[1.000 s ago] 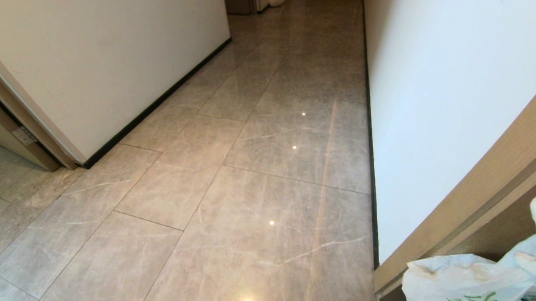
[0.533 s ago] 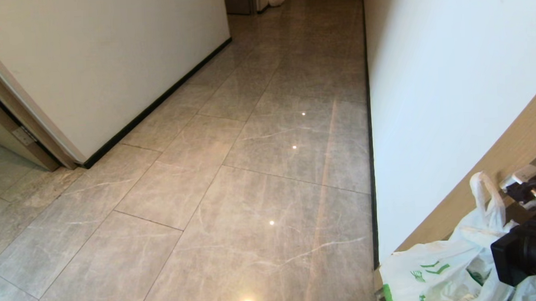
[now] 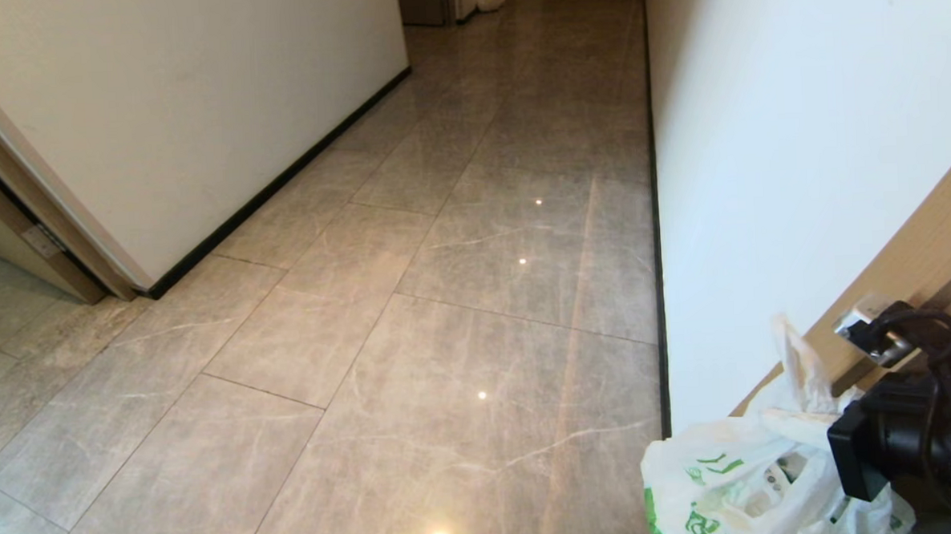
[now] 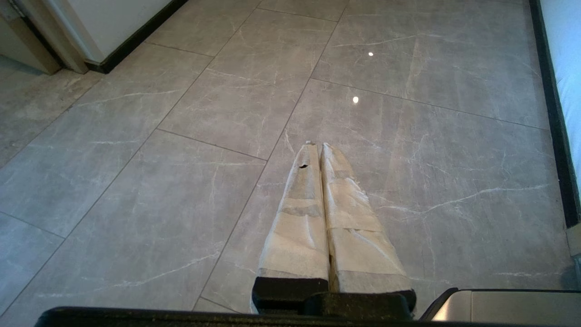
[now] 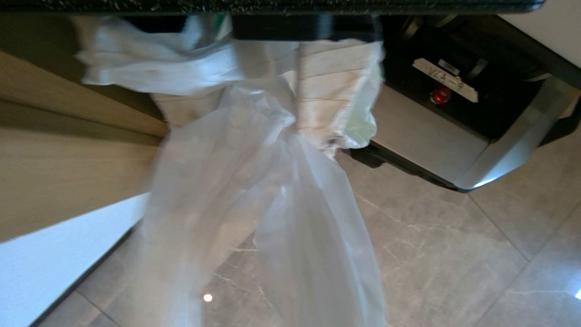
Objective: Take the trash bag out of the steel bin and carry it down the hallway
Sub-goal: Put the trash bag at the door
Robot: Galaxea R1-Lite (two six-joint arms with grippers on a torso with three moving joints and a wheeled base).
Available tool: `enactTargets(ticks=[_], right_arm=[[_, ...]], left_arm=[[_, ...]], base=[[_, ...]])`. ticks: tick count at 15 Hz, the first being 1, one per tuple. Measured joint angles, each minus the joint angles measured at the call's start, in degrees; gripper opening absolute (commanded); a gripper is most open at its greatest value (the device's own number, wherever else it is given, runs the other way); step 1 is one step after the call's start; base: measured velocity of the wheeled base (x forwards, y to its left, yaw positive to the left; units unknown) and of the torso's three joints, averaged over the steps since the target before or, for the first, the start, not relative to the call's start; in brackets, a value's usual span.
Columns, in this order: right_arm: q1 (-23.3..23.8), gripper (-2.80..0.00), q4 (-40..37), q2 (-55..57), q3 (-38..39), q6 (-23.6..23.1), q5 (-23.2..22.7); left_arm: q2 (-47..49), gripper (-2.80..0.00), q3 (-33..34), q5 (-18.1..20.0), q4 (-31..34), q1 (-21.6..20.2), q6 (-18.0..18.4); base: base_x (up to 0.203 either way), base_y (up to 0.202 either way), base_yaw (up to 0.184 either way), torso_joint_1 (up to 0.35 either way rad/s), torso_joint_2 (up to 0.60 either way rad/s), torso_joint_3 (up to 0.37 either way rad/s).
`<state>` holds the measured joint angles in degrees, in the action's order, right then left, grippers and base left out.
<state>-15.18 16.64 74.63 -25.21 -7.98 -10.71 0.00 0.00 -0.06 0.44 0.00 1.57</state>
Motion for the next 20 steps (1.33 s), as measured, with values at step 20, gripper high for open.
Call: enactTargets(ticks=[20], right_arm=[[-1.99,0.00,3.72,8.83,-7.04,2.14,-5.65]], left_arm=[[0.00,-2.80,0.00,0.00,0.00,0.00,-0.01]], base=[[0.000,0.000,0.000,0.000,0.00,0.000]])
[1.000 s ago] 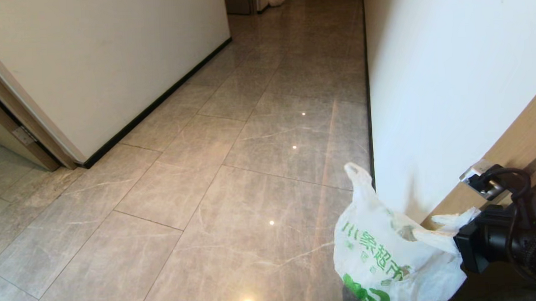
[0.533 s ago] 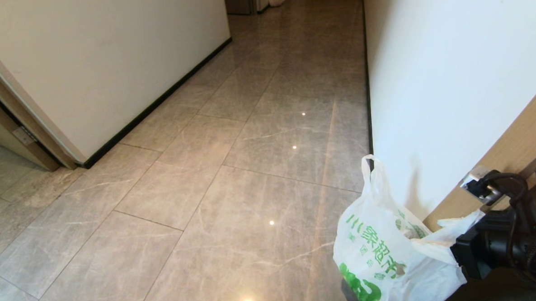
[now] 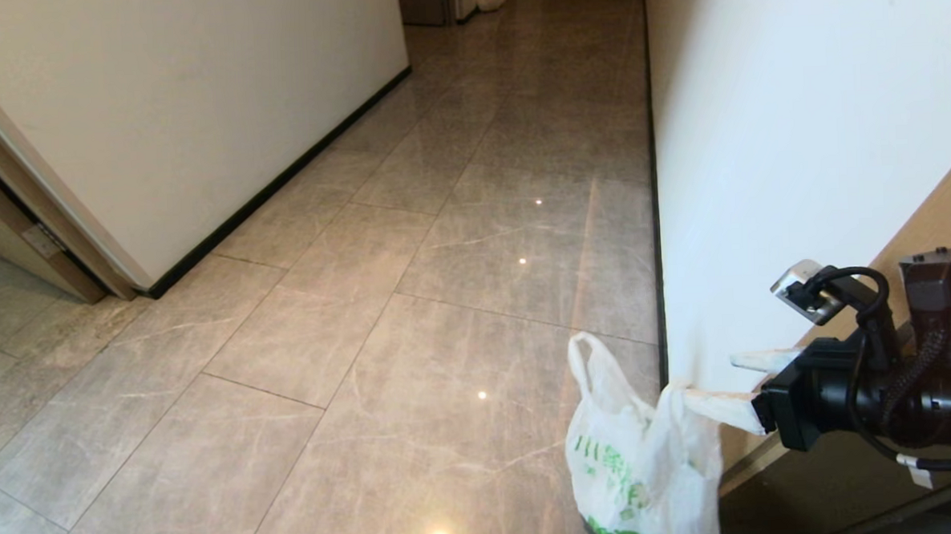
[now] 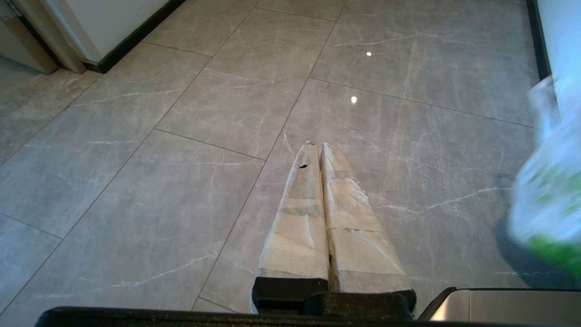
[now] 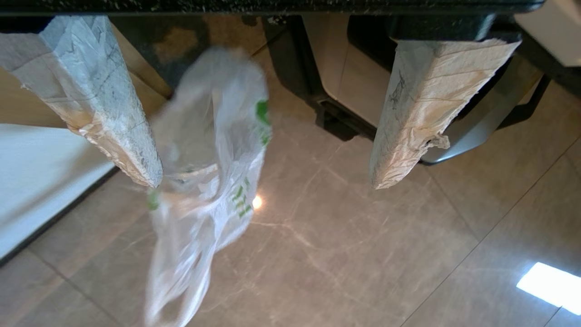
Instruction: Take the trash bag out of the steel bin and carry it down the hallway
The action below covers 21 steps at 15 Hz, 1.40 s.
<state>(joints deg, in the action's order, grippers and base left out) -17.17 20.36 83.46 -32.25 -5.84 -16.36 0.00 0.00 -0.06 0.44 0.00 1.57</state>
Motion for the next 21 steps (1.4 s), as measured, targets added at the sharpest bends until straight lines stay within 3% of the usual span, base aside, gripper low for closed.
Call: enactTargets(ticks=[6,17,18,19,21], right_arm=[[-2.23,0.00,-3.48,0.24,0.16,-0.05,0.32],[-2.31,0.00,-29.68,-14.56,2.27,-0.05,0.62],[-2.14,-0.65,-30.99,-16.51,2.52,-0.05,0.62],[-1.82,-2.80,-31.91,-18.50,2.63,0.00,0.63],[-0.49,-2.80,-34.67,-21.89,2.85,-0.08,2.71]], left_arm=[[0.00,-2.80,0.00,-0.01,-0.02,0.00,0.01],[0.00,-2.80,0.00,-0.04,0.00,0.00,-0.01],[0.00,-2.80,0.00,-0.01,0.00,0.00,0.00],[0.00,-2.80,0.00,-0.02,0.00,0.00,0.01],[0.00,-2.80,0.00,-0.04,0.00,0.00,0.01]], base=[[0.000,0.000,0.000,0.000,0.00,0.000],[0.000,0.000,0.000,0.000,0.00,0.000],[0.000,0.000,0.000,0.000,0.00,0.000],[0.000,0.000,0.000,0.000,0.00,0.000],[0.000,0.000,0.000,0.000,0.00,0.000]])
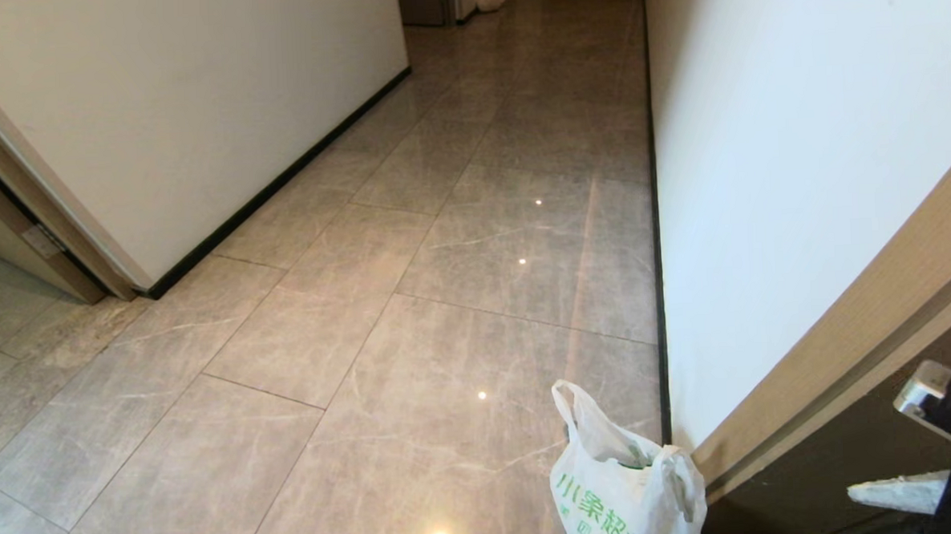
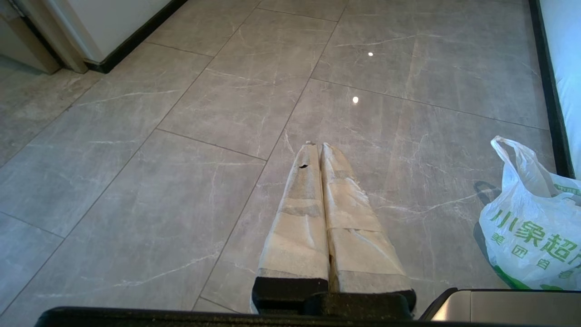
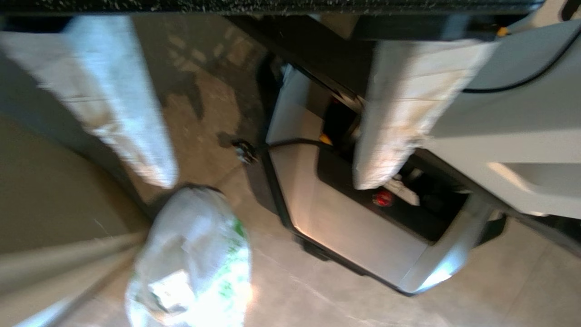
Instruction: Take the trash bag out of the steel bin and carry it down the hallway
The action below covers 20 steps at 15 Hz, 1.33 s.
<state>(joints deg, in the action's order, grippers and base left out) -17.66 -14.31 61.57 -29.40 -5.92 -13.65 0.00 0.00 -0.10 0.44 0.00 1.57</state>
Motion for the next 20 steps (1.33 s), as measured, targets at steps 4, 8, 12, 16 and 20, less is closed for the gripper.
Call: enactTargets(ticks=[4,8,12,16,20], right_arm=[[3.60,-2.80,-4.33,-8.34,1.50,0.25,3.43],[12.53,-2.80,-6.17,-22.43,6.16,0.22,4.19],[19.32,-2.80,-4.98,-38.08,15.12,0.17,6.56],[19.55,-2.80,10.24,-47.59,25.68,0.99,10.56],[18.32,-2.80,14.09,-57.21,29.00,2.48,13.21]], left_arm=[[0.00,-2.80,0.00,0.02,0.00,0.00,0.00],[0.00,-2.80,0.00,0.02,-0.01,0.00,0.00],[0.00,-2.80,0.00,0.02,0.00,0.00,-0.01],[0.00,-2.80,0.00,0.02,-0.02,0.00,0.00],[0.00,-2.80,0.00,0.04,-0.02,0.00,0.02]], base=[[0.000,0.000,0.000,0.000,0.00,0.000],[0.000,0.000,0.000,0.000,0.00,0.000],[0.000,0.000,0.000,0.000,0.00,0.000],[0.000,0.000,0.000,0.000,0.00,0.000],[0.000,0.000,0.000,0.000,0.00,0.000]])
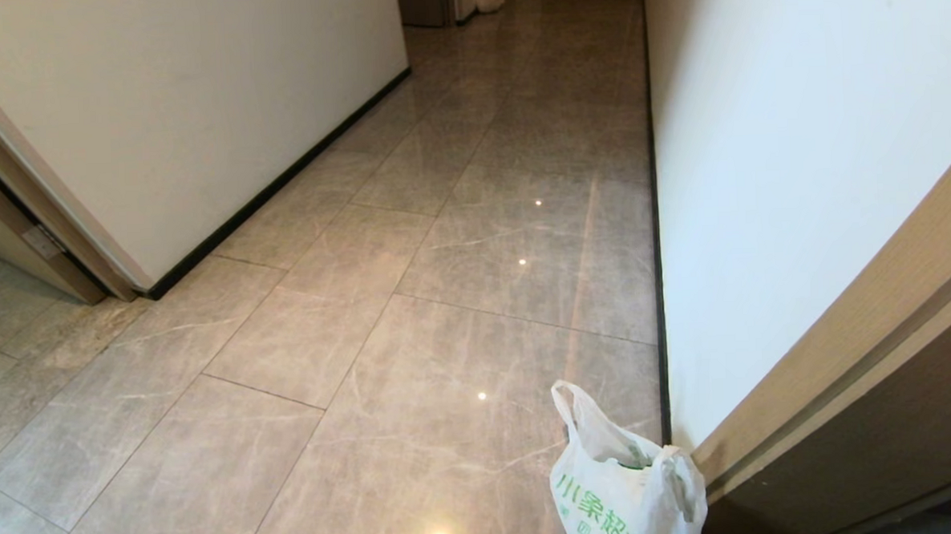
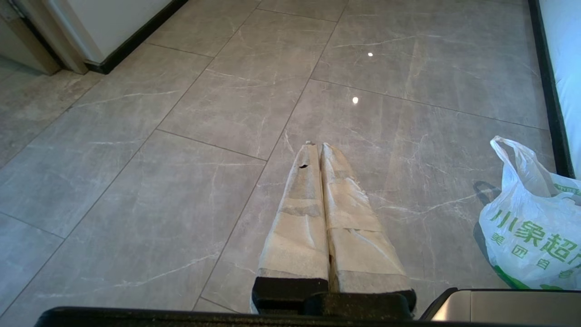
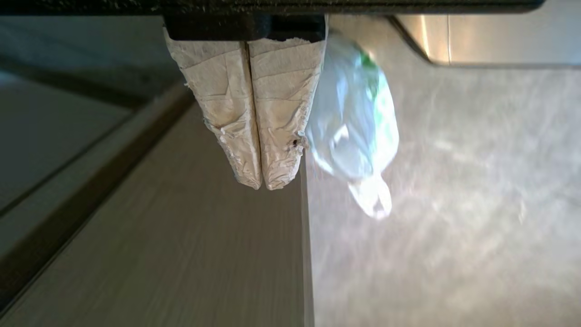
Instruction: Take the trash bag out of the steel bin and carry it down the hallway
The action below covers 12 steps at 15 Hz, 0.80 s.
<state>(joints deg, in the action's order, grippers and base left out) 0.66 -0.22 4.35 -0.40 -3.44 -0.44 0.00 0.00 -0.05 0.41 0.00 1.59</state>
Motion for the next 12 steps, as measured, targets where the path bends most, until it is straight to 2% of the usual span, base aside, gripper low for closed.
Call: enactTargets(ticks=[12], right_arm=[[-0.29,-2.80,-0.09,-4.35,0.40,0.91,0.03]], left_arm=[[0.00,-2.80,0.00,-0.01,0.00,0.00,-0.03]], base=[[0.000,0.000,0.000,0.000,0.00,0.000]])
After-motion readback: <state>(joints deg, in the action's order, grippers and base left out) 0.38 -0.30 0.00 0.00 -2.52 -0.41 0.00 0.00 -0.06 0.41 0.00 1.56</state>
